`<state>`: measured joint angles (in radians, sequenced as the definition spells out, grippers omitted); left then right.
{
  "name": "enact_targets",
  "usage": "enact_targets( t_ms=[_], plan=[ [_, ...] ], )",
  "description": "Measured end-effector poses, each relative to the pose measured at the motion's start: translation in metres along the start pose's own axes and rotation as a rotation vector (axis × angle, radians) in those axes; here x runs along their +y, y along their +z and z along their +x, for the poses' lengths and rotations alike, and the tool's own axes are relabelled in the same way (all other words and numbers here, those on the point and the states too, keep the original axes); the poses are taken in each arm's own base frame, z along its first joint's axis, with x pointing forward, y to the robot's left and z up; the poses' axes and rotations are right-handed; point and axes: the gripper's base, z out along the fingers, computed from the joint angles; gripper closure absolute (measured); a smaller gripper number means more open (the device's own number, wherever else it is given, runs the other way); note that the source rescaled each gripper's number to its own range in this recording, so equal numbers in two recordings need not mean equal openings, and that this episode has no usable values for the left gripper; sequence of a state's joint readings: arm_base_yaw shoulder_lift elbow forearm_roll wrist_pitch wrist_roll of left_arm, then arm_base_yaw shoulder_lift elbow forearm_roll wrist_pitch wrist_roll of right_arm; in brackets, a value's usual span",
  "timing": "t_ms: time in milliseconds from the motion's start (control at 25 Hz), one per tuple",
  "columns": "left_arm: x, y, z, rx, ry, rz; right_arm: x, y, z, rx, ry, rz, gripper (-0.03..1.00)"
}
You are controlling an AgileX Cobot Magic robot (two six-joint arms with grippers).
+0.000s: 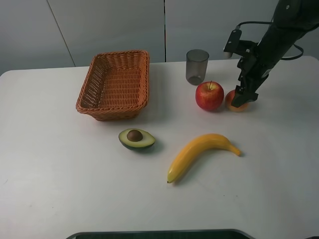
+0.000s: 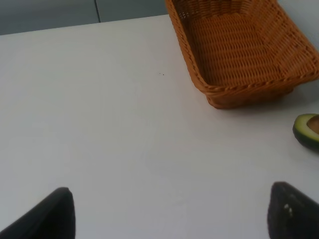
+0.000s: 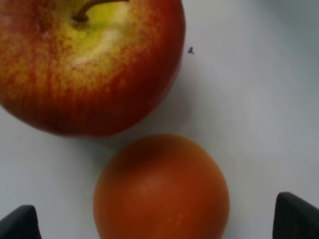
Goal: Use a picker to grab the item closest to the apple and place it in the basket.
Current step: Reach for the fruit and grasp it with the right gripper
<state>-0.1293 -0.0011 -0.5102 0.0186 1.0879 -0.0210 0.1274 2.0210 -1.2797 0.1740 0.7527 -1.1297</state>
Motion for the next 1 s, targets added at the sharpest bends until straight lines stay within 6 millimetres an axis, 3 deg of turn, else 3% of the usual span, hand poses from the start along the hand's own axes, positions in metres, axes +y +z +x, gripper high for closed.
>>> enact_targets(
  t_ms=[1000],
  plan=[
    [0.0,0.0,0.0,0.0,0.005,0.0,-0.004,0.036,0.006,0.036,0.0,-0.001,-0.03]
  ],
)
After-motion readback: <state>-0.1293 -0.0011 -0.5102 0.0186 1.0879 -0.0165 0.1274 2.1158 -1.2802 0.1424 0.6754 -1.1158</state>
